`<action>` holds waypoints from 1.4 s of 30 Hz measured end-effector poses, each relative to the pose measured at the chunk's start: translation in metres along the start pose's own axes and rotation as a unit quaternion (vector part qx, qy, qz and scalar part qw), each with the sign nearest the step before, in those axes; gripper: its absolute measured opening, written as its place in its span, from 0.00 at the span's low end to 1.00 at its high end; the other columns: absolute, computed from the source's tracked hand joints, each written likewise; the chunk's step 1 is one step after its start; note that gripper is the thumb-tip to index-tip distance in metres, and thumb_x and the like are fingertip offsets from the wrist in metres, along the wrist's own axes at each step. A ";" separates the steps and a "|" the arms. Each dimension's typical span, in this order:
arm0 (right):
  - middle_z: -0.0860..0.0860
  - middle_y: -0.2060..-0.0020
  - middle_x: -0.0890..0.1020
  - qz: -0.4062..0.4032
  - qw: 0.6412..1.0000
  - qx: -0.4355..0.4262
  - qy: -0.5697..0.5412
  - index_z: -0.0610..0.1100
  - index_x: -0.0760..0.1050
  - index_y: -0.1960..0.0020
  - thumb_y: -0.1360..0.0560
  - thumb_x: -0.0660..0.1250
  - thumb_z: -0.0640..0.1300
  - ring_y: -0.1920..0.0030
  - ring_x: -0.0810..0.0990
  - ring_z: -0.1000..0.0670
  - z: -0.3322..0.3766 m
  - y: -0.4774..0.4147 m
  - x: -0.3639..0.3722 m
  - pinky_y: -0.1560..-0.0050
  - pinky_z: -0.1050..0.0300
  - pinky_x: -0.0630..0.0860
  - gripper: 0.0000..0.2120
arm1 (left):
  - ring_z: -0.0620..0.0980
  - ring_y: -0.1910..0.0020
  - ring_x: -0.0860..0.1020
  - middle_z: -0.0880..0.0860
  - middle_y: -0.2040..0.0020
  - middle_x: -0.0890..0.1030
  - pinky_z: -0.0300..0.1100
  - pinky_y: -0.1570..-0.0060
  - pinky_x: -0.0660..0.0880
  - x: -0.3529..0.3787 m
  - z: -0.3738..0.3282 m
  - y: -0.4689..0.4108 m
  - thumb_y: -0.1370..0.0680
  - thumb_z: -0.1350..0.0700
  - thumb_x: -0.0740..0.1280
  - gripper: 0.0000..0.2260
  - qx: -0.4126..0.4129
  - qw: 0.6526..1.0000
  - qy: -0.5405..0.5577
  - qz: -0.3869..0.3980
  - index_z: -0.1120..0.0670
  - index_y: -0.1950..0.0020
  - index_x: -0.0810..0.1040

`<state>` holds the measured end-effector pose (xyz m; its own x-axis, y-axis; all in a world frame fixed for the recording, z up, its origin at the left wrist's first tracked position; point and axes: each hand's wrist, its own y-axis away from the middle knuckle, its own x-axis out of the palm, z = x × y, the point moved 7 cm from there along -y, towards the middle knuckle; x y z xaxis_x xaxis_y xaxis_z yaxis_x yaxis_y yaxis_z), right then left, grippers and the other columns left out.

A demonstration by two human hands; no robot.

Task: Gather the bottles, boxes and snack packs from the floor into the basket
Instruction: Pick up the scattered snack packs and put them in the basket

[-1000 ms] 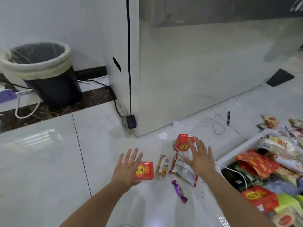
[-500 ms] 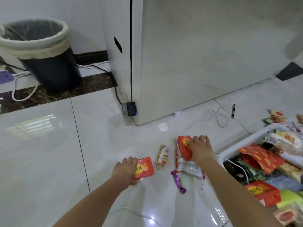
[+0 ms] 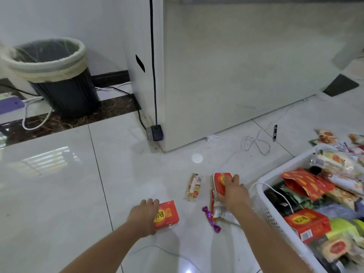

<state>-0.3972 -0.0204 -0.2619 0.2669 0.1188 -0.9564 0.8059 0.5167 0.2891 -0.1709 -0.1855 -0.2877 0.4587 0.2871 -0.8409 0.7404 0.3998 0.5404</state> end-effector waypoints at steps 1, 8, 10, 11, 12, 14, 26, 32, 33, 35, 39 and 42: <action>0.45 0.41 0.67 -0.008 1.000 0.006 -0.017 0.47 0.62 0.34 0.29 0.66 0.55 0.49 0.75 0.43 -0.002 0.004 -0.004 0.49 0.51 0.74 0.27 | 0.53 0.38 0.70 0.53 0.36 0.71 0.46 0.46 0.72 -0.006 0.003 0.003 0.30 0.48 0.71 0.31 -0.006 1.000 0.010 0.001 0.55 0.32 0.63; 0.47 0.52 0.74 -0.173 0.966 -0.190 0.001 0.48 0.72 0.46 0.35 0.66 0.60 0.61 0.78 0.48 -0.009 0.055 -0.076 0.57 0.54 0.75 0.23 | 0.50 0.42 0.71 0.51 0.44 0.74 0.44 0.50 0.71 -0.088 -0.026 0.018 0.38 0.33 0.65 0.33 0.018 0.993 0.103 -0.062 0.53 0.41 0.71; 0.47 0.55 0.76 -0.257 0.946 -0.196 -0.008 0.47 0.73 0.47 0.36 0.69 0.58 0.64 0.77 0.49 -0.034 0.076 -0.107 0.60 0.55 0.76 0.22 | 0.51 0.43 0.72 0.51 0.46 0.75 0.45 0.50 0.73 -0.120 -0.051 0.013 0.38 0.35 0.68 0.31 0.029 0.986 0.131 -0.104 0.53 0.42 0.72; 0.46 0.56 0.76 -0.297 0.938 -0.177 -0.020 0.46 0.73 0.47 0.38 0.72 0.55 0.64 0.76 0.48 -0.051 0.085 -0.122 0.61 0.55 0.77 0.23 | 0.51 0.43 0.73 0.51 0.46 0.75 0.45 0.50 0.74 -0.138 -0.066 0.011 0.38 0.37 0.70 0.30 0.034 0.980 0.146 -0.129 0.53 0.43 0.73; 0.45 0.56 0.76 -0.329 0.933 -0.145 -0.031 0.45 0.73 0.47 0.39 0.74 0.52 0.63 0.76 0.47 -0.071 0.091 -0.135 0.62 0.54 0.77 0.23 | 0.52 0.44 0.74 0.52 0.47 0.76 0.45 0.51 0.75 -0.154 -0.084 0.009 0.39 0.37 0.70 0.30 0.043 0.975 0.160 -0.150 0.54 0.43 0.74; 0.43 0.55 0.75 -0.362 0.929 -0.058 -0.048 0.44 0.75 0.48 0.37 0.74 0.51 0.60 0.76 0.44 -0.115 0.101 -0.154 0.61 0.51 0.76 0.21 | 0.53 0.47 0.76 0.53 0.49 0.77 0.44 0.55 0.74 -0.185 -0.127 0.008 0.40 0.37 0.69 0.30 0.069 0.966 0.177 -0.176 0.55 0.45 0.75; 0.44 0.47 0.71 -0.295 0.928 0.224 -0.035 0.40 0.76 0.50 0.29 0.67 0.57 0.51 0.74 0.43 -0.280 0.157 -0.152 0.56 0.46 0.76 0.20 | 0.56 0.35 0.67 0.58 0.36 0.70 0.50 0.47 0.72 -0.209 -0.366 0.020 0.31 0.44 0.73 0.34 0.221 0.939 0.151 -0.218 0.57 0.32 0.64; 0.44 0.26 0.58 -0.119 0.957 0.257 -0.064 0.46 0.62 0.29 0.25 0.51 0.67 0.27 0.57 0.41 -0.286 0.155 -0.107 0.32 0.36 0.59 0.33 | 0.59 0.23 0.42 0.57 0.22 0.40 0.57 0.26 0.49 -0.182 -0.363 0.002 0.30 0.32 0.64 0.48 0.243 0.961 0.008 -0.132 0.51 0.22 0.40; 0.43 0.25 0.58 -0.113 0.961 0.247 -0.058 0.47 0.61 0.28 0.25 0.50 0.67 0.26 0.55 0.41 -0.281 0.155 -0.102 0.31 0.35 0.57 0.33 | 0.58 0.23 0.40 0.57 0.22 0.39 0.56 0.25 0.46 -0.180 -0.349 -0.003 0.29 0.32 0.62 0.47 0.232 0.963 -0.010 -0.136 0.51 0.22 0.39; 0.43 0.25 0.56 -0.106 0.968 0.221 -0.047 0.49 0.60 0.27 0.25 0.48 0.67 0.24 0.53 0.41 -0.265 0.153 -0.094 0.29 0.36 0.54 0.32 | 0.57 0.23 0.38 0.56 0.22 0.37 0.55 0.25 0.42 -0.178 -0.313 -0.010 0.27 0.32 0.59 0.46 0.208 0.966 -0.037 -0.148 0.51 0.23 0.37; 0.47 0.23 0.49 -0.074 0.988 0.131 -0.029 0.51 0.54 0.25 0.25 0.42 0.68 0.23 0.44 0.44 -0.209 0.141 -0.078 0.26 0.39 0.41 0.35 | 0.56 0.23 0.37 0.56 0.22 0.36 0.54 0.25 0.40 -0.167 -0.236 -0.010 0.25 0.32 0.56 0.43 0.173 0.966 -0.087 -0.174 0.51 0.23 0.36; 0.48 0.23 0.48 -0.094 0.993 0.066 -0.022 0.50 0.54 0.24 0.38 0.29 0.74 0.23 0.43 0.45 -0.155 0.132 -0.075 0.26 0.41 0.39 0.50 | 0.55 0.23 0.37 0.55 0.22 0.36 0.53 0.25 0.40 -0.157 -0.180 -0.007 0.24 0.33 0.55 0.41 0.144 0.969 -0.108 -0.169 0.50 0.23 0.36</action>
<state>-0.3931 0.1706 -0.1583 0.1258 -0.0073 -0.9920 0.9050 0.4104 0.1117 -0.3363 -0.0763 -0.1538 0.2358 -0.0200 -0.9716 0.9582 0.1714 0.2291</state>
